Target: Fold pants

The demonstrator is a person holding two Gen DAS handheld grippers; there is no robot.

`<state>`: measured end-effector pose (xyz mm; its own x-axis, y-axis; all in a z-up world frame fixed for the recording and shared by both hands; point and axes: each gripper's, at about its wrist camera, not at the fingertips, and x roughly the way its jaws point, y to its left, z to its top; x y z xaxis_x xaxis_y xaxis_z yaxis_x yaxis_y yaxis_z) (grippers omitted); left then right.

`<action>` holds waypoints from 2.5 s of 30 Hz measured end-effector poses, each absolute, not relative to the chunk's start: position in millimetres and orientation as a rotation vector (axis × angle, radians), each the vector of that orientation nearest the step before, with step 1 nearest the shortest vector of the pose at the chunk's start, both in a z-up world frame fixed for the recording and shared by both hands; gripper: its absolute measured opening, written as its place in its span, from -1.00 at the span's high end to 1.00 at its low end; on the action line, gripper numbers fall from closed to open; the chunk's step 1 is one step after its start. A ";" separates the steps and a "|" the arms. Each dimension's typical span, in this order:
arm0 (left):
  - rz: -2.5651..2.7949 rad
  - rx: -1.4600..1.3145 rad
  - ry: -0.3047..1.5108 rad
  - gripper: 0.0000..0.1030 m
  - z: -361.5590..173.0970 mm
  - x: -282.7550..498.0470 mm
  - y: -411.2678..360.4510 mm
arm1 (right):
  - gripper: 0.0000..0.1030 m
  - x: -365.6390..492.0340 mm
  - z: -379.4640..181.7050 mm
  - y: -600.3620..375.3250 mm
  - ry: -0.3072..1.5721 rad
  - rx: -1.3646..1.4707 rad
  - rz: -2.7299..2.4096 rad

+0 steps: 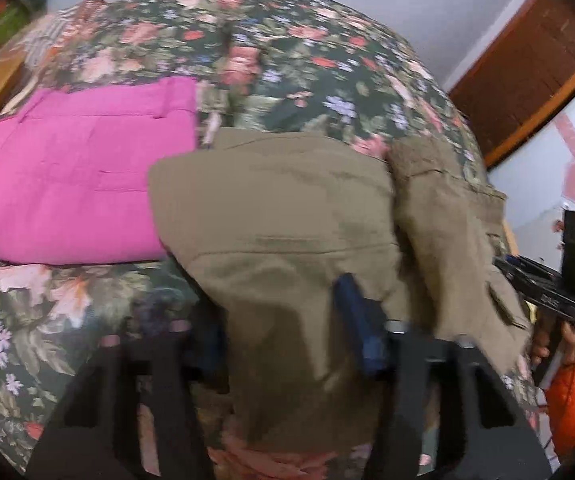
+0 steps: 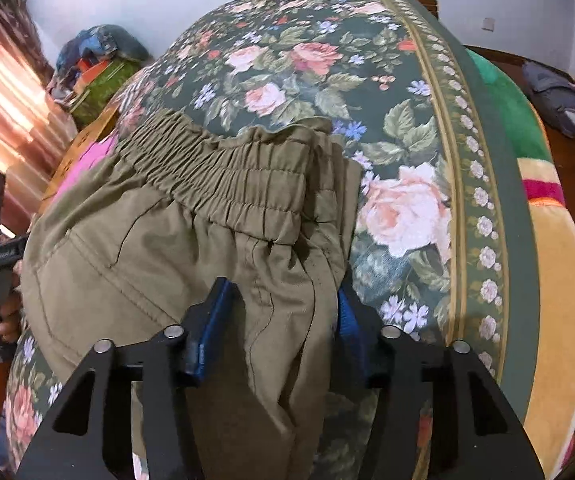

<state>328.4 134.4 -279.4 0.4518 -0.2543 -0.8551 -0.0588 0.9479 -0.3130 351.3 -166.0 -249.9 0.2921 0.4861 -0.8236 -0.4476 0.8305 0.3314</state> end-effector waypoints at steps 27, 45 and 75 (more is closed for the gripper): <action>-0.105 -0.233 0.915 0.93 -190.2 297.7 123.8 | 0.86 330.4 -164.5 -148.1 0.902 0.009 0.666; 0.005 -0.255 0.788 0.93 -145.7 281.1 217.5 | 0.86 332.2 -110.5 -59.4 0.763 -0.047 0.781; 0.188 -0.339 0.930 0.91 -256.9 322.4 411.2 | 0.85 384.7 -187.2 141.7 0.915 -0.174 0.901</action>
